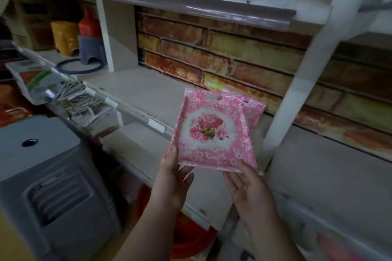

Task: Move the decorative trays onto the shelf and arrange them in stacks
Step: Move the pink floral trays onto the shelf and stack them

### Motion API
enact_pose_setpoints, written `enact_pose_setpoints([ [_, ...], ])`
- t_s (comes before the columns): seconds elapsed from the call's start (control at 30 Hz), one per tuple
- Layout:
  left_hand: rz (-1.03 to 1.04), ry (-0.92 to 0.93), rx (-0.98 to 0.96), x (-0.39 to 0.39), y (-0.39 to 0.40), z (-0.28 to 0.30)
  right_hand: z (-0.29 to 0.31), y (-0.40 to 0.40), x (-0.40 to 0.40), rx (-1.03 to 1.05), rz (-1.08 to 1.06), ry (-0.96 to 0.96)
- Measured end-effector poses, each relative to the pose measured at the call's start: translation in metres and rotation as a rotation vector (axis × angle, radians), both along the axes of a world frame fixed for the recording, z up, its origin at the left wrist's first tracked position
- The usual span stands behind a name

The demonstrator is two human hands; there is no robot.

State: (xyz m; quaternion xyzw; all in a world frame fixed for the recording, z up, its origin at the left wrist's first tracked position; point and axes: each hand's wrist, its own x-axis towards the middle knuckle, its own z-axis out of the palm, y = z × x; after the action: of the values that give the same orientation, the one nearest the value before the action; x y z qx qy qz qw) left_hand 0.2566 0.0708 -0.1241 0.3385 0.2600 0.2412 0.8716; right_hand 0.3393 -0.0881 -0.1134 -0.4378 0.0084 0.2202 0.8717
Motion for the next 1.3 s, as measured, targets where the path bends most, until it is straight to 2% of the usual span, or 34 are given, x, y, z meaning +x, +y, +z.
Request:
enact_pose_setpoints([
  [0.13,-0.111,-0.008,0.048,0.033,0.003,0.012,-0.002,-0.002,0.026,-0.119,-0.282,-0.084],
  [0.27,-0.148,0.012,0.128,0.064,0.014,0.026,-0.011,0.009,0.059,-0.221,-0.423,-0.169],
  [0.57,-0.149,0.046,0.241,0.123,0.046,0.038,-0.010,0.032,0.110,-0.260,-0.490,-0.183],
  [0.8,-0.137,0.112,0.214,0.147,0.059,0.021,-0.002,0.023,0.121,-0.331,-0.496,-0.199],
  [0.97,-0.205,0.146,0.315,0.160,0.080,0.018,0.013,0.030,0.118,-0.358,-0.519,-0.195],
  [1.3,-0.260,0.074,0.381,0.151,0.146,0.036,0.025,0.065,0.088,-0.466,-0.580,-0.404],
])
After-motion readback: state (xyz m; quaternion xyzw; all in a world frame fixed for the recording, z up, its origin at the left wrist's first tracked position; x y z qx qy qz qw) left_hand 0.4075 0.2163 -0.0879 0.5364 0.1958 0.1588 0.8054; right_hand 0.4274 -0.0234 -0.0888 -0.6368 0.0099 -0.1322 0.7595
